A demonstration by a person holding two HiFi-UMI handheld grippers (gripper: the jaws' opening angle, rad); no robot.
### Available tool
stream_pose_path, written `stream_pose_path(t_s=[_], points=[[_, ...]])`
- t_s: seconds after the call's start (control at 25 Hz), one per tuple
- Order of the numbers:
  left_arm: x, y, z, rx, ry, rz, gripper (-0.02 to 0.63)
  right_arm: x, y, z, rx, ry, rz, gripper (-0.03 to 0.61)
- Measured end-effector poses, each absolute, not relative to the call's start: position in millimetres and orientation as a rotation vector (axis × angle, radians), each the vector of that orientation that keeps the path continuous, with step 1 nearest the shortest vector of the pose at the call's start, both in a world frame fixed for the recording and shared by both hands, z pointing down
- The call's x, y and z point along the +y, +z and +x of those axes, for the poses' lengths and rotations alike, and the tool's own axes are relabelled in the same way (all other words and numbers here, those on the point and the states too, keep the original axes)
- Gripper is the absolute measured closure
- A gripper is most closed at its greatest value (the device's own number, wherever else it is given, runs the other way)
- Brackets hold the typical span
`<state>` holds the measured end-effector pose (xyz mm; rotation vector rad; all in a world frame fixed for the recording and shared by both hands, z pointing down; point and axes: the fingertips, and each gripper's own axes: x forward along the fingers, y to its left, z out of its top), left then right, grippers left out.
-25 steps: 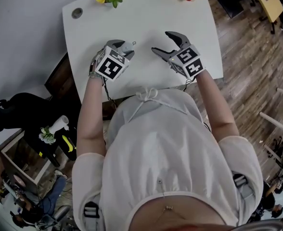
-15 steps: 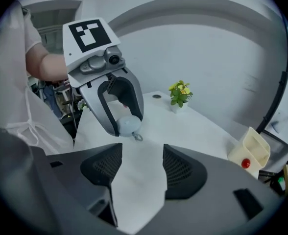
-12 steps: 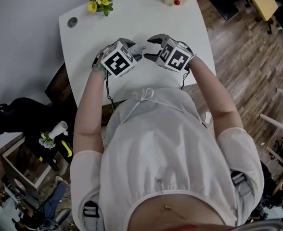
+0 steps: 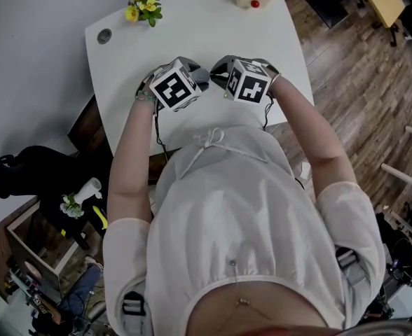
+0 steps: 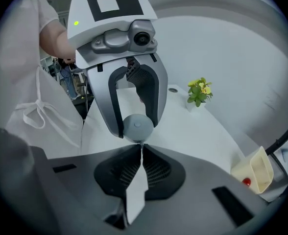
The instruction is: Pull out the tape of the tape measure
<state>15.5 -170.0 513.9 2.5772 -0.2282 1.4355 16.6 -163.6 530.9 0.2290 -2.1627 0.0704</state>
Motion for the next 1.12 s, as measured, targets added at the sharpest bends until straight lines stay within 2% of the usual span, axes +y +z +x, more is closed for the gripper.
stream_pose_path(t_s=[0.8, 1.12], points=[[-173, 517, 7, -0.425, 1.310, 2.516, 0.387, -169, 536, 27, -2.138, 0.284, 0.372, 0.564], [-178, 528, -28, -0.539, 1.371, 2.468, 0.387, -171, 547, 51, -2.081, 0.321, 0.453, 0.565]])
